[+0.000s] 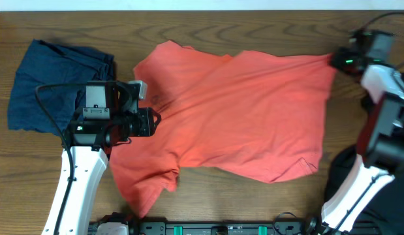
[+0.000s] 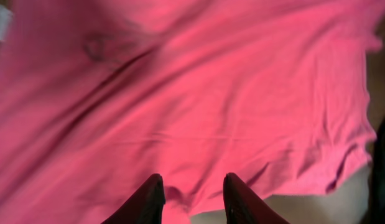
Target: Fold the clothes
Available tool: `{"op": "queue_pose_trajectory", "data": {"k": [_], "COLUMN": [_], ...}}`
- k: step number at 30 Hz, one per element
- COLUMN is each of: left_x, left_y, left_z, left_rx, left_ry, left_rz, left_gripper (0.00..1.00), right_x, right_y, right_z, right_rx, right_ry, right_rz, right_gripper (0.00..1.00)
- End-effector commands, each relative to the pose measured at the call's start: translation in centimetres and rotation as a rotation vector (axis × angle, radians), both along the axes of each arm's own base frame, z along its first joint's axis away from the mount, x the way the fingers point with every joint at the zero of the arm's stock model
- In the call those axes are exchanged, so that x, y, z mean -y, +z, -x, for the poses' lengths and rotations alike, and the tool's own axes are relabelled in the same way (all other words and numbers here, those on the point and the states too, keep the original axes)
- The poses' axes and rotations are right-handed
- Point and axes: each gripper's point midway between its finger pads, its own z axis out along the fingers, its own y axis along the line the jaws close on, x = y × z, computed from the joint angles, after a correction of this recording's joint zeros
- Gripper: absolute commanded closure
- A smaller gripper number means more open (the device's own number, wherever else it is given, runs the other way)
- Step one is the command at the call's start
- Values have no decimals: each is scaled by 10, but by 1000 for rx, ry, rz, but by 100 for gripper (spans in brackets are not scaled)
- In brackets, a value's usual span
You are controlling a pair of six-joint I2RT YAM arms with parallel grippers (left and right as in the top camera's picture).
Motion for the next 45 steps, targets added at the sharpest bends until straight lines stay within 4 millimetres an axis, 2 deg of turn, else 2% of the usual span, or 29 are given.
{"op": "queue_pose_trajectory", "data": {"k": [1,2,3,4,5,7,10,14,16,21,24,26,28,31,33,37,39,43,45], "left_x": [1,-1,-1,-1,-1,-1,-1,-5,-14,-18,-19,-19,-19,-19,-19,-21,-33,-71,-82], "left_y": [9,10,12,13,13,12,6,-9,-20,-37,-61,-80,-108,-139,-154,-166,-173,-190,-199], "left_z": [-10,-14,-17,-20,-22,-26,-30,-37,-44,-76,-96,-99,-99,-96,-91,-75,-60,-20,4], "left_rx": [62,79,92,103,111,116,106,75,60,111,105,68,8,-64,-109,-186,-256,-427,-506], "left_ry": [-11,-6,-3,-2,-2,-2,-2,10,36,50,57,54,49,44,40,39,61,195,259], "left_rz": [-7,-15,-18,-19,-19,-19,-19,-48,-94,-127,-136,-139,-142,-147,-150,-163,-231,-414,-467], "left_gripper": [66,66,66,66,63,59,54,53,53,53,53,53,53,53,68,81,94,94,94], "right_x": [54,61,65,63,60,48,30,-14,-44,-141,-193,-215,-234,-250,-257,-257,-257,-257,-257], "right_y": [72,73,74,77,78,83,91,110,120,129,120,114,108,105,104,105,106,107,108], "right_z": [7,12,15,18,19,24,28,32,36,57,71,78,83,85,85,84,83,82,80], "right_rx": [109,104,105,113,118,121,120,120,111,27,-48,-89,-126,-142,-145,-137,-134,-126,-118], "right_ry": [-118,-135,-136,-112,-88,-28,22,127,195,408,501,533,545,545,540,540,539,540,540], "right_rz": [78,79,67,36,19,-27,-76,-149,-169,-170,-172,-149,-114,-85,-76,-77,-76,-75,-73], "right_gripper": [99,99,80,43,27,21,21,22,25,27,27,27,27,25,21,21,21,21,21]}}
